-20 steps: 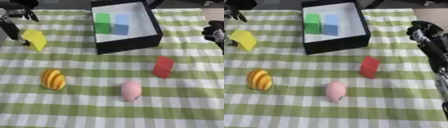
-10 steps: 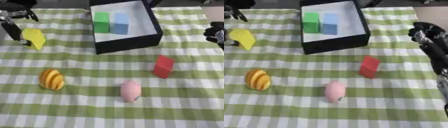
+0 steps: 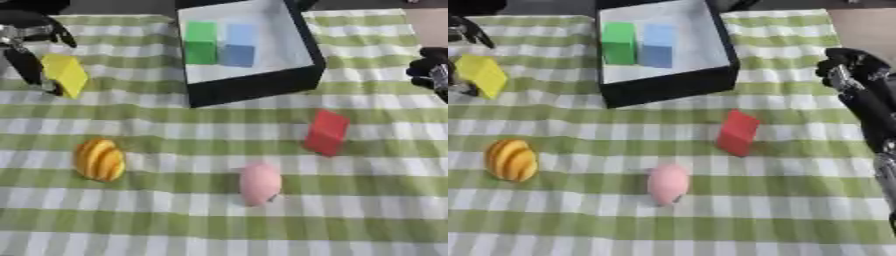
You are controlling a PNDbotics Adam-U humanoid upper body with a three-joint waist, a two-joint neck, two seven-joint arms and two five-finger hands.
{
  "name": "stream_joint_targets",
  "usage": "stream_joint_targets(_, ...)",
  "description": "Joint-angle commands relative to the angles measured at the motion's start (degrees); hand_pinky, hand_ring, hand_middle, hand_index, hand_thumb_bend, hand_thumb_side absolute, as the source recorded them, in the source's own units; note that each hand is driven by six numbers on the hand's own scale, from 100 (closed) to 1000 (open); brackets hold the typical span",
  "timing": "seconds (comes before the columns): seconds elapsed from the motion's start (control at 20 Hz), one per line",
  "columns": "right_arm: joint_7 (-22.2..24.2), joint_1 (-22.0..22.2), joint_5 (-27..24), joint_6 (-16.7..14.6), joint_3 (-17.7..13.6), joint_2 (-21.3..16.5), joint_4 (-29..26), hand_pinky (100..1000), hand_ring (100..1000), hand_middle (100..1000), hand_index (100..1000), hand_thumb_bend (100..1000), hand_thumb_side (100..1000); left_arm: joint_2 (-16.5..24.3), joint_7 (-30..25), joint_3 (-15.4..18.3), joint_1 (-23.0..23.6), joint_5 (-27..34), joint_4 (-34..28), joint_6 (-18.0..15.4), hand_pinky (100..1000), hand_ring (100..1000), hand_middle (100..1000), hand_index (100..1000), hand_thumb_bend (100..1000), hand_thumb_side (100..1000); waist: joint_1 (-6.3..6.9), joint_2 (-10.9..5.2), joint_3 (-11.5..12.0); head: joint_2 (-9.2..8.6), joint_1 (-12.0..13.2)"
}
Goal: Pick up objects on the table and place them in the box.
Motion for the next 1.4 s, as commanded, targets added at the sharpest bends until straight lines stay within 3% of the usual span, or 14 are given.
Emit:
stream_joint_targets(0.05, -0.27, -0.58, 0.29, 0.07, -0.5, -0.7, -1.03, 835, 762, 652, 774, 100, 518, 1.39, -2.02, 0.34, -0.89, -0.68, -0.09, 0.41, 857, 848, 793, 809, 629, 100, 0.7, -0.23, 0.02, -0.64, -0.09)
stream_joint_targets(0.6, -0.53, -0.42, 0.15, 0.18, -0.49, -0.55, -1.04, 834, 758, 647, 772, 100, 523, 1.41, -4.05, 0.61, -0.68, -2.73, 0.38, 2.1, 822, 806, 709, 784, 541, 100, 0.68, -0.21, -0.19, -0.72, -0.23)
stream_joint_targets(1.0, -0.58, -0.2, 0.03, 0.15, -0.55, -0.56, -1.05, 834, 757, 646, 771, 100, 524, 1.17, 1.33, 1.03, -0.65, -0.14, -0.89, 0.64, 773, 728, 609, 675, 357, 100, 0.56, -0.55, -0.32, -0.62, -0.51)
stream_joint_targets(1.4, -0.68, 0.35, -0.16, -0.03, -0.73, -1.0, -1.1, 834, 757, 646, 771, 100, 520, 2.13, 4.77, 0.57, -1.9, 5.21, -3.76, 1.13, 744, 691, 572, 625, 270, 100, 0.67, -1.64, 0.06, 0.23, -1.18)
